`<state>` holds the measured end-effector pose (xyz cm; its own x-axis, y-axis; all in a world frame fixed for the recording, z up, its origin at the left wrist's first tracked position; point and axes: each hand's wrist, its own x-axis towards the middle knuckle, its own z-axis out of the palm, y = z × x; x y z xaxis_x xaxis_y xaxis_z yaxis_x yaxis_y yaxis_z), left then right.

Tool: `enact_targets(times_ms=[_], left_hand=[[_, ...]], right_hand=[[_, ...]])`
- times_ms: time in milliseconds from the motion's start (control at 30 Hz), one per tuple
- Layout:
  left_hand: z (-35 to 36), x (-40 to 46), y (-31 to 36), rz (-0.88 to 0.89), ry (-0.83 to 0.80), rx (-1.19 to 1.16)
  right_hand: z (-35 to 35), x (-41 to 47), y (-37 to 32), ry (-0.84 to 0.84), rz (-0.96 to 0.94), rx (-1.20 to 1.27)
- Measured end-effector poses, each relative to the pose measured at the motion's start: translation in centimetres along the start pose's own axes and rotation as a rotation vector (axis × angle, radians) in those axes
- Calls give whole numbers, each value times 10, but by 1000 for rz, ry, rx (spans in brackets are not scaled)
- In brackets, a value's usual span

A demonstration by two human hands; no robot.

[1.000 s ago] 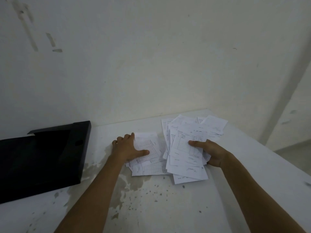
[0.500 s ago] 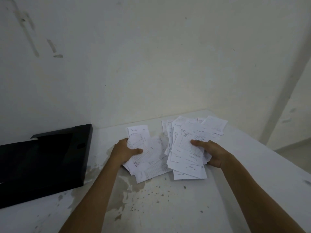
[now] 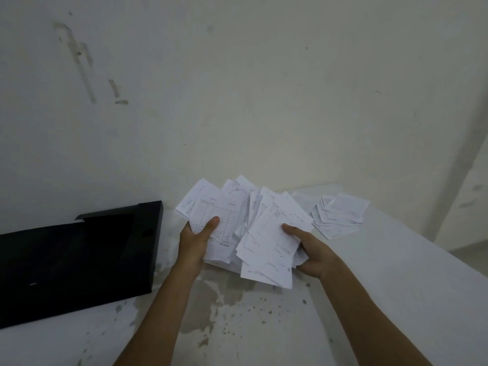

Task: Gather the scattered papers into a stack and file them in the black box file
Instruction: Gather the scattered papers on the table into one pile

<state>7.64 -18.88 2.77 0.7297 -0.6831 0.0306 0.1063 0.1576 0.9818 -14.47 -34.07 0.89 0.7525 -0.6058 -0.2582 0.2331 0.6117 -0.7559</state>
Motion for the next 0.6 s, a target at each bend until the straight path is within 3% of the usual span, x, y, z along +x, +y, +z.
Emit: enact_targets(times_ms=[133, 367, 500, 600], left_hand=[[7, -4, 0, -20, -73, 10], [13, -13, 20, -198, -239, -7], [14, -17, 31, -247, -436, 95], [14, -13, 36, -259, -366, 85]], right_hand=[[17, 8, 11, -1, -23, -3], [29, 10, 7, 28, -222, -157], [36, 4, 5, -39, -220, -213], [35, 2, 1, -2, -221, -236]])
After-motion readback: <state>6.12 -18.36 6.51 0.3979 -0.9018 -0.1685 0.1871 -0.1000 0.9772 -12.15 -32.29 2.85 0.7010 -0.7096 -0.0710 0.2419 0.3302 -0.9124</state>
